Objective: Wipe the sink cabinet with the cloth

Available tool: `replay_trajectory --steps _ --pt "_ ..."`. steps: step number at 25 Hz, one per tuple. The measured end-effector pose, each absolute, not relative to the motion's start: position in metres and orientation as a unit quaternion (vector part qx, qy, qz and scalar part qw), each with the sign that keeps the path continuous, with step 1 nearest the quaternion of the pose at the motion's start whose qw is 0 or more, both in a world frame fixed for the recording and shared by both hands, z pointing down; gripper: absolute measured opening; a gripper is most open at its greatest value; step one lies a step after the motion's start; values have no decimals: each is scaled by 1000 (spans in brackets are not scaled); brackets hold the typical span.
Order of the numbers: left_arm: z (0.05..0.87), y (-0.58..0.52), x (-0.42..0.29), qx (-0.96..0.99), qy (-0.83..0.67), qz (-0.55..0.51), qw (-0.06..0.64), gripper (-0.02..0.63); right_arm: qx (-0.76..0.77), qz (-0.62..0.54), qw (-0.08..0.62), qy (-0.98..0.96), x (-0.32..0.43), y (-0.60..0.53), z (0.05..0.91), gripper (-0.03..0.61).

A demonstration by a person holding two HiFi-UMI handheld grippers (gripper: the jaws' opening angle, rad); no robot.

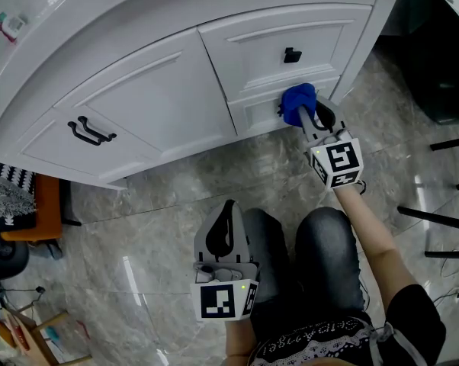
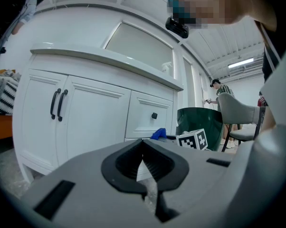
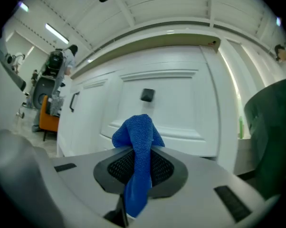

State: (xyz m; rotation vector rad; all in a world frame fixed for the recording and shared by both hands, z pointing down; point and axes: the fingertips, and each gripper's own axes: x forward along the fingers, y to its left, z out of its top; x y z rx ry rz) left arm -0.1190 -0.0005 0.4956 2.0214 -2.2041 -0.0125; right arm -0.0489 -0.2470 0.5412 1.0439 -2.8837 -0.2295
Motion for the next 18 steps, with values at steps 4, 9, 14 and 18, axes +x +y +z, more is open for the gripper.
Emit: replay_trajectory --steps 4,9,14,18 --pt "493 1 -121 670 -738 -4 73 5 230 -90 44 -968 -116 -198 554 60" --pt "493 5 -124 663 -745 0 71 5 184 -103 102 -972 -160 -186 596 60" --pt "492 9 -127 659 -749 5 73 5 194 -93 157 -964 -178 -199 636 60" --pt "493 8 -128 659 -749 5 73 5 192 -105 153 -964 -180 -199 635 60"
